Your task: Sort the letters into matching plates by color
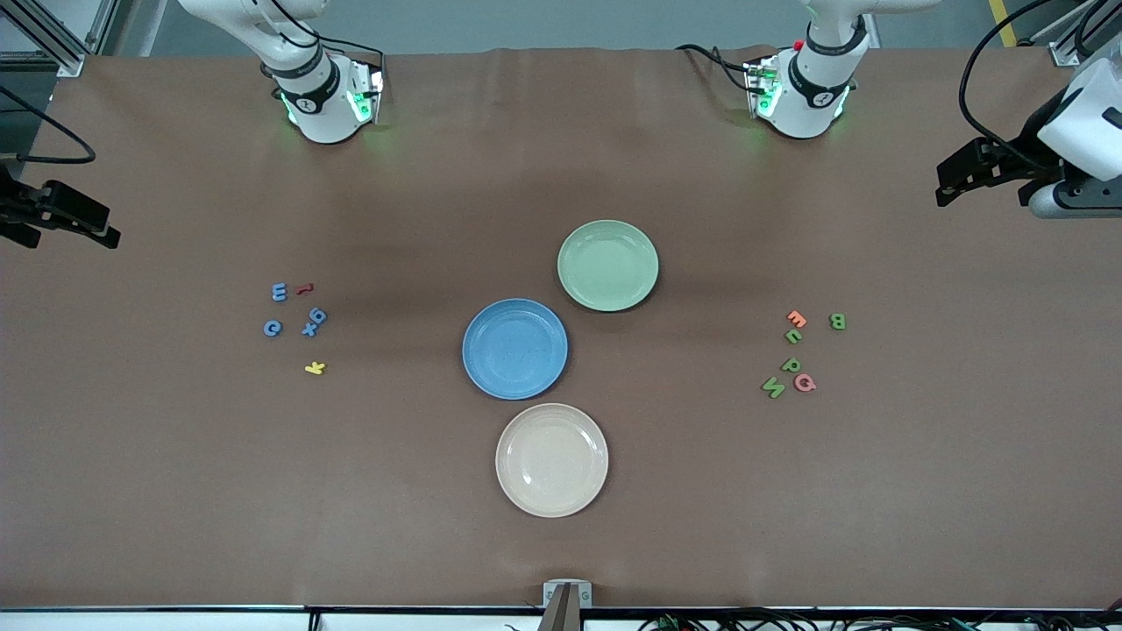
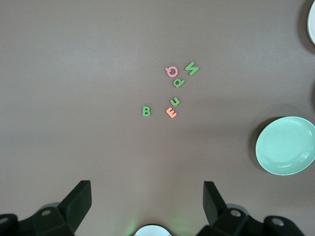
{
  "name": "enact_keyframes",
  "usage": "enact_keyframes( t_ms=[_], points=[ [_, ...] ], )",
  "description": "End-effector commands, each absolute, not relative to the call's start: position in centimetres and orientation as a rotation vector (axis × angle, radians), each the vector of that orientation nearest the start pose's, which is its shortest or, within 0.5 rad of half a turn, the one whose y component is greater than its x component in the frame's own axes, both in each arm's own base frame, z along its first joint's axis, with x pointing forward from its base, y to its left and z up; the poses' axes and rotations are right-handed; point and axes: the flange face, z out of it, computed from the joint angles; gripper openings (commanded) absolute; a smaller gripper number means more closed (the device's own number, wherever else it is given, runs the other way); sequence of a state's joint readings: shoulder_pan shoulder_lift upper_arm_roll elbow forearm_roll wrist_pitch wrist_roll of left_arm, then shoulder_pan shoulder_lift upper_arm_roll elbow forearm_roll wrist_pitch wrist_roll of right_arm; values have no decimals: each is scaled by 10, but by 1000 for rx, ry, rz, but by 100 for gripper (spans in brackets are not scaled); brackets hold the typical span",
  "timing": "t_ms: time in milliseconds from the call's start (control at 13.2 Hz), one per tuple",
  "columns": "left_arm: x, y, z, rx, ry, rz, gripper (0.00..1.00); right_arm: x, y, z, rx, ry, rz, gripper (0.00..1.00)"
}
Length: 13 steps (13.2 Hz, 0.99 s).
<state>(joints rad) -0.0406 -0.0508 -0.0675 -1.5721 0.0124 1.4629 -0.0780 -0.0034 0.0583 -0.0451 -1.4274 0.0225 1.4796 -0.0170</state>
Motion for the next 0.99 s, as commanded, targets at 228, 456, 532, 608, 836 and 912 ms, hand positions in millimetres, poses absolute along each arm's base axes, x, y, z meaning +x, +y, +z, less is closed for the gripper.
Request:
enact_keyframes(
  t_ms=[228,456,532,608,836,912],
  points=[
    [527,-56,647,-3127,71,71,100,559,-21,660,-3143,55,-7,100],
    [531,-57,648,-3119,62,62,100,559,-19,661,-3139,55,-10,100],
    [533,-58,648,-3118,65,60,100,559,-18,661,-3139,50,-7,100],
    [532,-58,648,-3118,67,59,100,559,-16,661,-3139,45,-12,100],
    [537,-57,634,-3119,63,105,100,560,-16,662,-3139,45,-15,100],
    [541,-62,625,-3120,54,132,100,560,-16,662,-3139,45,-17,100]
  ],
)
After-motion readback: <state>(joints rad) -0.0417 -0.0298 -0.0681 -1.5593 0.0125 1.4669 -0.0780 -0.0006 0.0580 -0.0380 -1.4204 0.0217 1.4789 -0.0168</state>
